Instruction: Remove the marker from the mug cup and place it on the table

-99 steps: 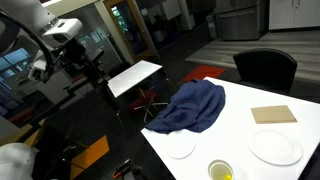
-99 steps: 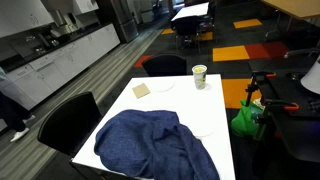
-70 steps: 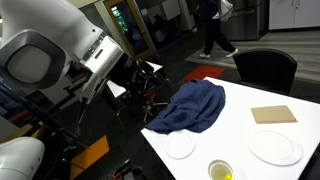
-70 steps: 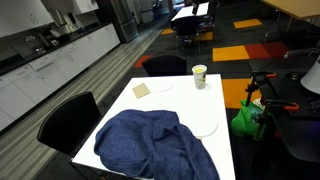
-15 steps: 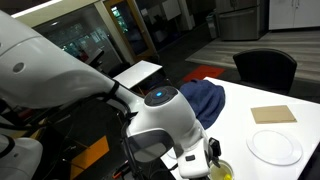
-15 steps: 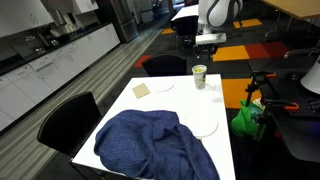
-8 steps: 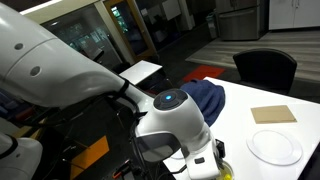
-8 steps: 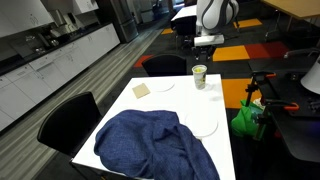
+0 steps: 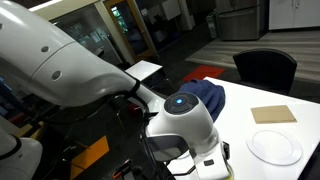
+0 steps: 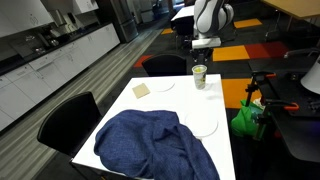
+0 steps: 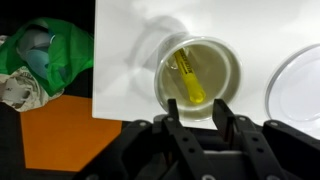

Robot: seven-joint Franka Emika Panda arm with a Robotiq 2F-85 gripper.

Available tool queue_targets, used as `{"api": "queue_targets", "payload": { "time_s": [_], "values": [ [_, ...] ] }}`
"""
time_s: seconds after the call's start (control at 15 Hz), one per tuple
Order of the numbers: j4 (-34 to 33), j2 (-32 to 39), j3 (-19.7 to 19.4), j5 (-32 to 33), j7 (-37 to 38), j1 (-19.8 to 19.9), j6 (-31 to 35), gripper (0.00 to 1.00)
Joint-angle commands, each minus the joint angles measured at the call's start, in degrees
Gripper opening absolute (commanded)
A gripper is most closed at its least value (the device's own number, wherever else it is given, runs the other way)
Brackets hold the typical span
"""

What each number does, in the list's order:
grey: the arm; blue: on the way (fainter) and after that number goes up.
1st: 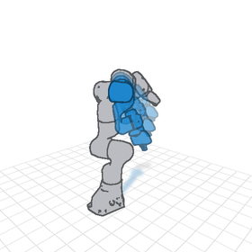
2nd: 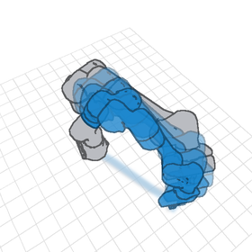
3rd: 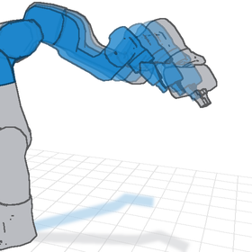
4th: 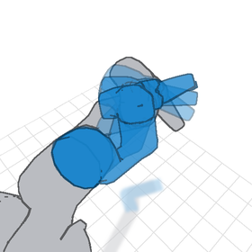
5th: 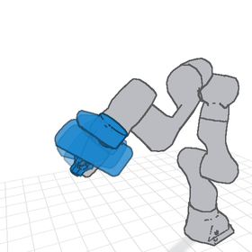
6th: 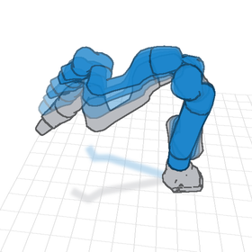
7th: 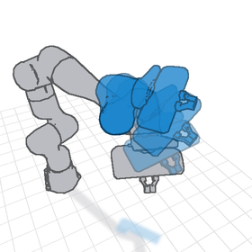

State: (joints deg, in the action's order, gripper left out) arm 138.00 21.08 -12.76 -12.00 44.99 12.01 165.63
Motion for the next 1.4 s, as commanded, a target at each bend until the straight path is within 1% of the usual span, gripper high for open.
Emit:
{"api": "queue_targets", "payload": {
  "time_s": [0.0, 0.07, 0.13, 0.4, 1.33],
  "values": [
    [-2.2, 1.5, 0.7, -3.6, -3.8, 0.2, -1.4, 0.38],
    [-2.4, 1.8, 0.7, -4.1, -4.2, 0.3, -1.5, 0.36],
    [-2.5, 2.2, 0.7, -4.4, -4.6, 0.2, -1.5, 0.38],
    [-3.1, 3.6, 0.7, -5.6, -5.9, 0.3, -1.6, 0.38],
    [-6.1, 7.3, 0.9, -5.8, -5.7, 0.1, -2.0, 0.37]
  ]
}}
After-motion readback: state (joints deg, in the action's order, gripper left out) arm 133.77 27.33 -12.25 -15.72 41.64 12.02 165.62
